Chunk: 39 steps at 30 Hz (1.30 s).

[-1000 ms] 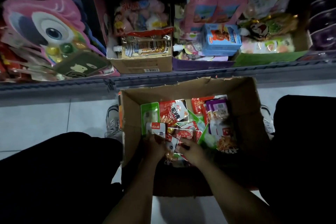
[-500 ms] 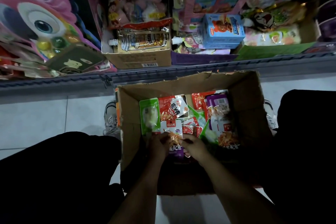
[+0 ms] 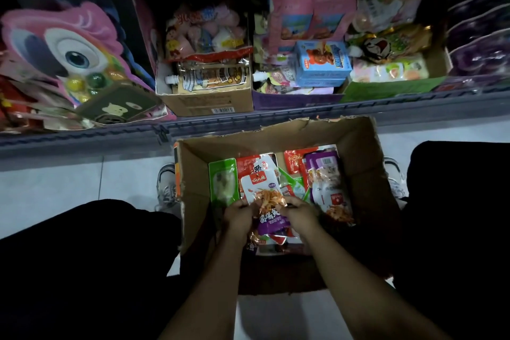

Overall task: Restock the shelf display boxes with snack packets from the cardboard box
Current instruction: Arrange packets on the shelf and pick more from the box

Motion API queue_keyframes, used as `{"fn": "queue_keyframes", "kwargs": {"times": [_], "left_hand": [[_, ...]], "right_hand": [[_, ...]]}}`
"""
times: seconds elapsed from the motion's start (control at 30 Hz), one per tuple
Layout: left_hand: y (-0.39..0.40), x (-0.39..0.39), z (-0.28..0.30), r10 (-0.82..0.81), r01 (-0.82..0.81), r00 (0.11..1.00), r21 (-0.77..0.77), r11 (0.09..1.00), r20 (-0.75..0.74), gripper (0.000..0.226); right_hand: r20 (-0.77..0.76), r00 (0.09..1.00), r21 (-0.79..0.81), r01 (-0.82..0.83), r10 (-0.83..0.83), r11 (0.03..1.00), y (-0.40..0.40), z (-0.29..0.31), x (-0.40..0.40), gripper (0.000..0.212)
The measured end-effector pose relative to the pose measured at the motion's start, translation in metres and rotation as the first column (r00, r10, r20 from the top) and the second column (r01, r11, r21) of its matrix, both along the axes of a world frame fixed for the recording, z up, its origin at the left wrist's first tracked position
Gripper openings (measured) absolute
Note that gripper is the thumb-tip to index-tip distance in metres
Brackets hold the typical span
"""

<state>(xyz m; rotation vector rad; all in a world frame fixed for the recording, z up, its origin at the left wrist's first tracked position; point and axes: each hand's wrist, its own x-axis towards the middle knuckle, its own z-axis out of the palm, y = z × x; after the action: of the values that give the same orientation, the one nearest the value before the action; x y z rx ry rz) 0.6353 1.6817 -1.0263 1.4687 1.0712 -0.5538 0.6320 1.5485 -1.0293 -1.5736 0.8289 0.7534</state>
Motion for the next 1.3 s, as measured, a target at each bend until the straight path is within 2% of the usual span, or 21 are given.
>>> {"fn": "queue_keyframes", "kwargs": {"times": [0.1,0.2,0.3,0.4,0.43,0.6,0.73,0.87,0.93,1.07,1.17,1.3], "left_hand": [[0.002,0.007,0.017,-0.002,0.004,0.999,-0.071,0.997,0.037,0.007],[0.002,0.02,0.039,-0.024,0.032,0.997,-0.106,0.994,0.072,0.02],[0.002,0.034,0.07,-0.107,0.124,0.983,-0.113,0.986,0.15,0.021],[0.002,0.047,0.119,-0.202,0.227,0.949,-0.078,0.971,0.243,0.034],[0.001,0.051,0.139,-0.213,0.243,0.937,-0.081,0.967,0.276,0.032],[0.002,0.071,0.243,-0.305,0.33,0.841,0.025,0.944,0.447,0.021],[0.005,0.086,0.318,-0.344,0.351,0.755,0.099,0.931,0.558,0.017],[0.005,0.097,0.384,-0.312,0.393,0.695,0.021,0.919,0.648,0.011],[0.003,0.103,0.41,-0.3,0.398,0.677,0.009,0.917,0.672,0.013],[0.003,0.121,0.448,-0.264,0.37,0.67,-0.003,0.929,0.694,0.013],[0.005,0.138,0.468,-0.279,0.363,0.655,0.031,0.931,0.702,0.016],[0.007,0.162,0.495,-0.34,0.322,0.627,0.165,0.932,0.701,0.017]], "right_hand": [[0.065,0.998,0.051,-0.017,0.014,0.999,-0.004,0.017,0.009,0.034],[0.143,0.99,0.069,-0.029,0.019,0.997,-0.012,0.04,0.018,0.035],[0.253,0.965,0.054,-0.087,0.07,0.995,-0.021,0.076,0.026,0.023],[0.37,0.923,0.047,-0.133,0.106,0.99,-0.029,0.12,0.035,0.011],[0.409,0.906,0.044,-0.137,0.108,0.99,-0.032,0.138,0.039,0.009],[0.602,0.771,-0.037,-0.235,0.21,0.971,-0.041,0.241,0.065,0.014],[0.742,0.627,-0.083,-0.265,0.237,0.961,-0.044,0.317,0.084,0.022],[0.832,0.483,-0.161,-0.259,0.272,0.952,-0.044,0.376,0.1,0.023],[0.857,0.444,-0.158,-0.258,0.263,0.953,-0.044,0.395,0.109,0.021],[0.904,0.348,-0.156,-0.273,0.249,0.949,-0.045,0.419,0.127,0.035],[0.924,0.303,-0.155,-0.264,0.234,0.952,-0.046,0.424,0.14,0.022],[0.94,0.252,-0.169,-0.241,0.23,0.956,-0.04,0.429,0.162,0.013]]}}
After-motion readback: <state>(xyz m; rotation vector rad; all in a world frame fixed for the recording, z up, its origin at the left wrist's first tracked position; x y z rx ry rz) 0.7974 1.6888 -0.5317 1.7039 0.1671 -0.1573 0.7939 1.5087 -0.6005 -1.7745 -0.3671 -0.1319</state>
